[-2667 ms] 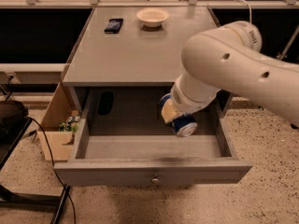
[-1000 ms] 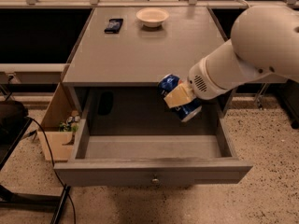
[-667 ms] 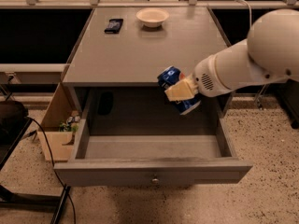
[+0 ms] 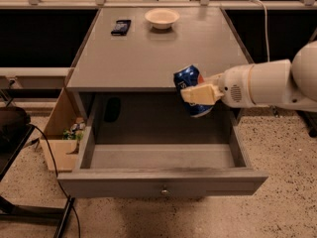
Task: Pick pepsi can from top drawer and place on counter
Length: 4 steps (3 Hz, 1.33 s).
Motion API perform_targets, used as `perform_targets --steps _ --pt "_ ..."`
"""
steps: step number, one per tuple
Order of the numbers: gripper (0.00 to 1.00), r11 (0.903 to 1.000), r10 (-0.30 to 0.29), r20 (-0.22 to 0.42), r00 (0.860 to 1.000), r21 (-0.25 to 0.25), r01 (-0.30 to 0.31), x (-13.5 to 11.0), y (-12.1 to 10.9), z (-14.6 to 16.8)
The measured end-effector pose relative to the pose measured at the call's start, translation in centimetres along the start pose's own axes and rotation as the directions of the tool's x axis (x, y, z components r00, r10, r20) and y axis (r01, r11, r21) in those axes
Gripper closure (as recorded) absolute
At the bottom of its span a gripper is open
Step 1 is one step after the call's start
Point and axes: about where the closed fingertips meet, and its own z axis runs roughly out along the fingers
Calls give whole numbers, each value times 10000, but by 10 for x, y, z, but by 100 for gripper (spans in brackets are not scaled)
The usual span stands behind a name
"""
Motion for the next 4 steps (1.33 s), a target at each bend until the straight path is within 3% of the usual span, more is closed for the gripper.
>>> perform_targets --steps 1,2,3,4 --pt "100 9996 -148 538 9984 262 134 -3 -1 -3" --pt "100 9964 -602 1673 9841 694 491 -18 -11 -9" --pt "100 9867 -1330 2954 9461 1292 984 -38 -24 -15" --pt "100 9782 -1749 3822 9074 1726 1158 -51 -33 -18"
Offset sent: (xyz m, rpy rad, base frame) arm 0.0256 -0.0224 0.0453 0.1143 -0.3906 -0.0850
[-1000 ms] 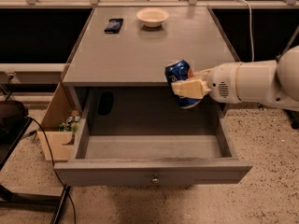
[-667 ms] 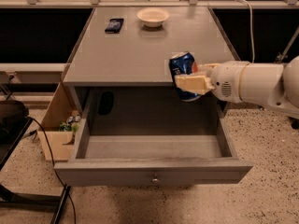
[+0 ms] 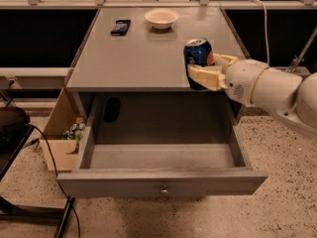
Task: Pick pepsi can from top drawer and place on counter
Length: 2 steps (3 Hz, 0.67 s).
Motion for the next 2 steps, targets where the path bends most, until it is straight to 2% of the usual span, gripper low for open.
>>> perform_targets --steps 1,2 --pt "100 9996 -132 939 9955 267 107 -6 -10 4" --pt "100 9994 -190 1695 9853 309 139 -9 -20 9"
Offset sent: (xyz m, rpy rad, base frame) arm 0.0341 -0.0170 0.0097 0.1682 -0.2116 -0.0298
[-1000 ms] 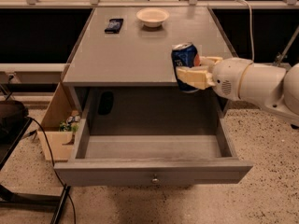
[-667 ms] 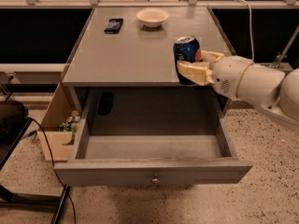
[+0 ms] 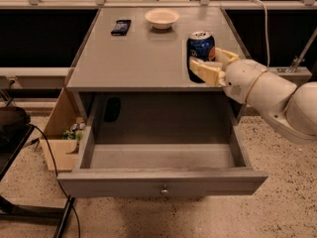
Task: Pick pepsi can from top drawer and place on counter
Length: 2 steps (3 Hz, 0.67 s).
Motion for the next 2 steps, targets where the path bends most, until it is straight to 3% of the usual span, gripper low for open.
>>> perform_targets --steps 2 --pt "100 10000 10 1299 9915 -18 -8 6 -19 22"
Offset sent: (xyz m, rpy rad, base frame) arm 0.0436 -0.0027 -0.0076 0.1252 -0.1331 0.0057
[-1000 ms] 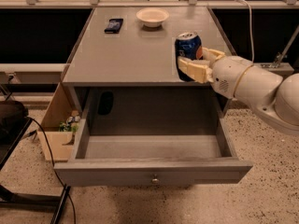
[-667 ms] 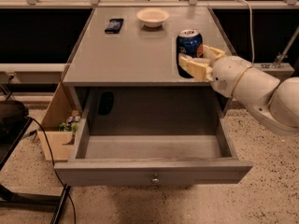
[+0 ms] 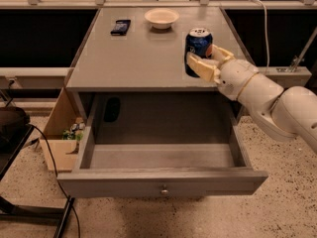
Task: Pick pepsi can from top drawer and place on counter
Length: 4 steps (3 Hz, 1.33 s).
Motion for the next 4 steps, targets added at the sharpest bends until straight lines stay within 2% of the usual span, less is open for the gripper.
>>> perform_targets --steps 2,4 --pt "100 9996 -105 271 9996 277 98 12 -8 2" --pt "100 9988 -249 1061 9940 436 204 32 -20 17"
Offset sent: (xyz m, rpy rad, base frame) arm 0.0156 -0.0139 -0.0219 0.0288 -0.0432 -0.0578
